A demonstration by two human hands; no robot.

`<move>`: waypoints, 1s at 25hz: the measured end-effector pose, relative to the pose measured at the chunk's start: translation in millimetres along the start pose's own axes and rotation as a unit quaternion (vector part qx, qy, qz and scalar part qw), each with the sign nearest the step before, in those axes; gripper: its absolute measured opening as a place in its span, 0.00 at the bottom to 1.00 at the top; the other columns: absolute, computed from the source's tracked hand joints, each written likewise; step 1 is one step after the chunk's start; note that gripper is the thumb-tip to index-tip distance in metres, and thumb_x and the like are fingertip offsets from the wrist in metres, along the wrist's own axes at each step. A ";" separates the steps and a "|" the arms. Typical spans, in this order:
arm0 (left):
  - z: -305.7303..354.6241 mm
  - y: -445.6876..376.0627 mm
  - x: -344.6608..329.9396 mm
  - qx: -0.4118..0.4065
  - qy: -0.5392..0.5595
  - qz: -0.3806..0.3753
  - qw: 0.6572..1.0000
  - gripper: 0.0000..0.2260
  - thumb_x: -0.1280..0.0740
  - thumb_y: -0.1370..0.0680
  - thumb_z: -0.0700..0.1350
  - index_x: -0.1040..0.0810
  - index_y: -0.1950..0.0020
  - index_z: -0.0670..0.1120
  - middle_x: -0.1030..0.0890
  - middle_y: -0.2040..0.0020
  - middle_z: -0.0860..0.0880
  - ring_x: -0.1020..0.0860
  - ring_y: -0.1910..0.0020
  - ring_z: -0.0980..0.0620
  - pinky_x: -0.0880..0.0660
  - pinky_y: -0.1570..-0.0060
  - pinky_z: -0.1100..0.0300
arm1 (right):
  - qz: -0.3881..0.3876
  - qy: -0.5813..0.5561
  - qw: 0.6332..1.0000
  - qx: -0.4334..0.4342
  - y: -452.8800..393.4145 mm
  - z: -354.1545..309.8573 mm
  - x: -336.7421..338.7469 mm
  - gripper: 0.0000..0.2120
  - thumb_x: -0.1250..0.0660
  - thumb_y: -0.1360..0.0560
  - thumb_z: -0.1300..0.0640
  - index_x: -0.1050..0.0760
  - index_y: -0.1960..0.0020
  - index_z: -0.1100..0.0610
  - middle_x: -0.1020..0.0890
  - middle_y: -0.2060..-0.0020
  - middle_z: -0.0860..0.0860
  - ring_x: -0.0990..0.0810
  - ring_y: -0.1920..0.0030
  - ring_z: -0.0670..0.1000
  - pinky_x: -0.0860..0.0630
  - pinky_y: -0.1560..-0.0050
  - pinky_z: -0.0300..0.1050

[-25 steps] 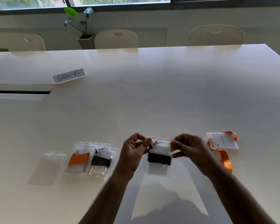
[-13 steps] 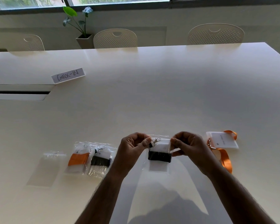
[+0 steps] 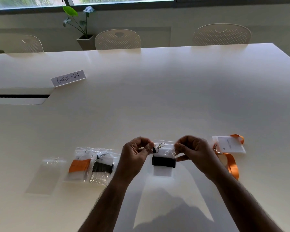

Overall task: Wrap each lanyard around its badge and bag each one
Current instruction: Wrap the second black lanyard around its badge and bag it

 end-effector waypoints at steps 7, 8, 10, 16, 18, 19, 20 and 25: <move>-1.2 -3.1 -1.1 0.057 0.053 -0.025 0.997 0.08 0.25 0.24 0.45 0.14 0.48 0.43 0.11 0.53 0.46 0.13 0.52 0.49 0.16 0.50 0.56 | 0.002 -0.008 1.000 0.015 0.2 -2.7 3.9 0.10 0.30 0.23 0.58 0.19 0.49 0.66 0.14 0.59 0.62 0.13 0.56 0.56 0.14 0.56 0.49; -1.2 -3.6 -1.5 0.063 0.058 -0.030 0.996 0.08 0.25 0.24 0.45 0.14 0.48 0.43 0.12 0.52 0.45 0.13 0.52 0.49 0.16 0.50 0.56 | -0.003 -0.006 1.000 0.015 0.4 -3.0 3.1 0.11 0.30 0.23 0.57 0.19 0.49 0.66 0.14 0.59 0.61 0.13 0.56 0.56 0.14 0.56 0.48; -1.1 -4.5 -2.2 0.070 0.064 -0.038 0.995 0.06 0.25 0.23 0.43 0.14 0.48 0.43 0.12 0.52 0.45 0.14 0.53 0.49 0.16 0.52 0.57 | -0.011 -0.007 1.000 0.014 0.2 -2.5 1.3 0.12 0.30 0.23 0.56 0.20 0.48 0.66 0.14 0.58 0.60 0.13 0.56 0.55 0.15 0.56 0.46; -0.5 -3.6 -3.5 0.062 0.052 -0.013 0.997 0.02 0.25 0.23 0.44 0.13 0.52 0.47 0.12 0.56 0.45 0.14 0.55 0.50 0.16 0.51 0.54 | -0.005 0.049 0.999 0.017 -3.8 -2.6 -7.8 0.10 0.27 0.24 0.53 0.16 0.48 0.59 0.12 0.57 0.56 0.14 0.59 0.56 0.15 0.59 0.48; -2.1 -3.2 -4.0 0.050 0.028 0.003 0.998 0.01 0.25 0.22 0.45 0.14 0.52 0.49 0.12 0.57 0.45 0.14 0.56 0.49 0.17 0.50 0.51 | 0.001 0.082 0.996 0.023 -7.3 -0.9 -12.8 0.04 0.25 0.23 0.55 0.14 0.51 0.55 0.11 0.59 0.54 0.14 0.62 0.54 0.16 0.60 0.48; -2.9 -3.3 -4.1 0.045 0.017 0.011 0.999 0.01 0.26 0.22 0.45 0.15 0.52 0.49 0.13 0.58 0.45 0.14 0.56 0.49 0.17 0.50 0.50 | 0.004 0.092 0.995 0.025 -8.2 -0.4 -14.6 0.01 0.25 0.23 0.57 0.14 0.52 0.54 0.11 0.60 0.53 0.15 0.63 0.51 0.17 0.61 0.47; -3.2 -3.2 -4.4 0.039 0.007 0.015 0.999 0.01 0.26 0.21 0.45 0.15 0.52 0.48 0.13 0.58 0.45 0.15 0.57 0.49 0.17 0.50 0.50 | 0.009 0.107 0.994 0.028 -8.6 -0.6 -15.8 0.02 0.25 0.22 0.58 0.15 0.54 0.53 0.12 0.61 0.53 0.16 0.64 0.48 0.18 0.62 0.45; -2.0 -2.0 -8.5 0.020 -0.028 0.013 0.999 0.02 0.28 0.19 0.44 0.17 0.52 0.48 0.14 0.60 0.49 0.14 0.59 0.50 0.17 0.52 0.50 | 0.058 0.224 0.972 0.050 -3.9 -4.8 -21.8 0.06 0.28 0.20 0.55 0.19 0.56 0.51 0.14 0.63 0.50 0.16 0.64 0.49 0.21 0.62 0.46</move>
Point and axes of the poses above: each hand's wrist, its own y-axis away from the middle knuckle, its own x-axis out of the back of the hand, z = x × y, the point moved 4 cm from there along -y, towards the middle knuckle
